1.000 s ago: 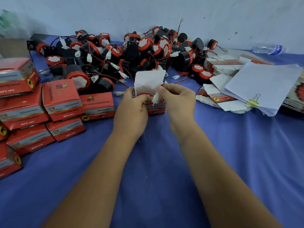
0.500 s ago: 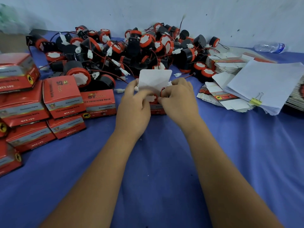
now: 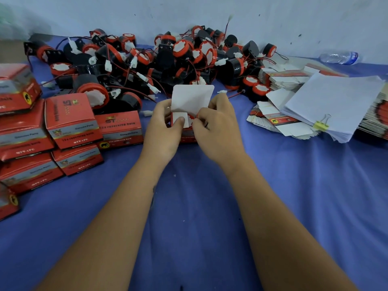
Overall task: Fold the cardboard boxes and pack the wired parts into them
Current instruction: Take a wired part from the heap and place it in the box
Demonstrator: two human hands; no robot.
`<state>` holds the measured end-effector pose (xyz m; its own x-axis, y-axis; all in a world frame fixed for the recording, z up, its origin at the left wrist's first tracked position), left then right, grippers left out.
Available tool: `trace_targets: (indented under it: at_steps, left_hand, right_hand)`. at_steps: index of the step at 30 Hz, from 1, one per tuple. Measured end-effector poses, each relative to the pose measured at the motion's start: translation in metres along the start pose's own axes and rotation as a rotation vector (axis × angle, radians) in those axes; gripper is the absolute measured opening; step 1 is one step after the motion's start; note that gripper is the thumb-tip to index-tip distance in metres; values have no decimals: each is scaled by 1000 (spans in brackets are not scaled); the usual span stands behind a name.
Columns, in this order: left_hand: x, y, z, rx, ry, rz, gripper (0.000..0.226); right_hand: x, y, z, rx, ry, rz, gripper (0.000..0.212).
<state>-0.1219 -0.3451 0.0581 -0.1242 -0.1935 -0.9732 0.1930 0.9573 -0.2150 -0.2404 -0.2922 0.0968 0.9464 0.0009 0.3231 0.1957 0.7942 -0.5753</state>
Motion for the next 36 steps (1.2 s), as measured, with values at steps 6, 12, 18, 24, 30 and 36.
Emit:
trace_targets:
  at_steps: [6, 12, 18, 24, 30, 36]
  left_hand:
    - [-1, 0, 2, -22, -19, -29, 36]
    - [0, 1, 3, -21, -9, -12, 39]
    - [-4, 4, 3, 2, 21, -49, 51]
    - [-9, 4, 6, 12, -61, -132, 22]
    - [-5, 1, 11, -21, 138, 80, 24]
    - [-12, 10, 10, 58, -356, -126, 9]
  right_hand:
    - [-4, 0, 0, -110, -70, -131, 20]
    - [-12, 3, -1, -99, -314, -269, 29]
    - [-14, 8, -2, -5, -281, -98, 13]
    - [-23, 9, -6, 99, -356, -173, 16]
    - [-46, 11, -2, 64, -939, -462, 23]
    - [-30, 11, -14, 330, -532, -167, 31]
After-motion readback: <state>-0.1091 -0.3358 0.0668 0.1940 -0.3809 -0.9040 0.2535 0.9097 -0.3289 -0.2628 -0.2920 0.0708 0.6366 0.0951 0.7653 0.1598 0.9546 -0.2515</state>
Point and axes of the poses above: each hand's wrist, its own y-axis away from the middle knuckle, its own z-axis out of the back of the hand, x = y × z, the point moved 5 cm from there along -y, towards the middle knuckle, and after that the axes turned 12 degrees about y, right-handed, at the moved point
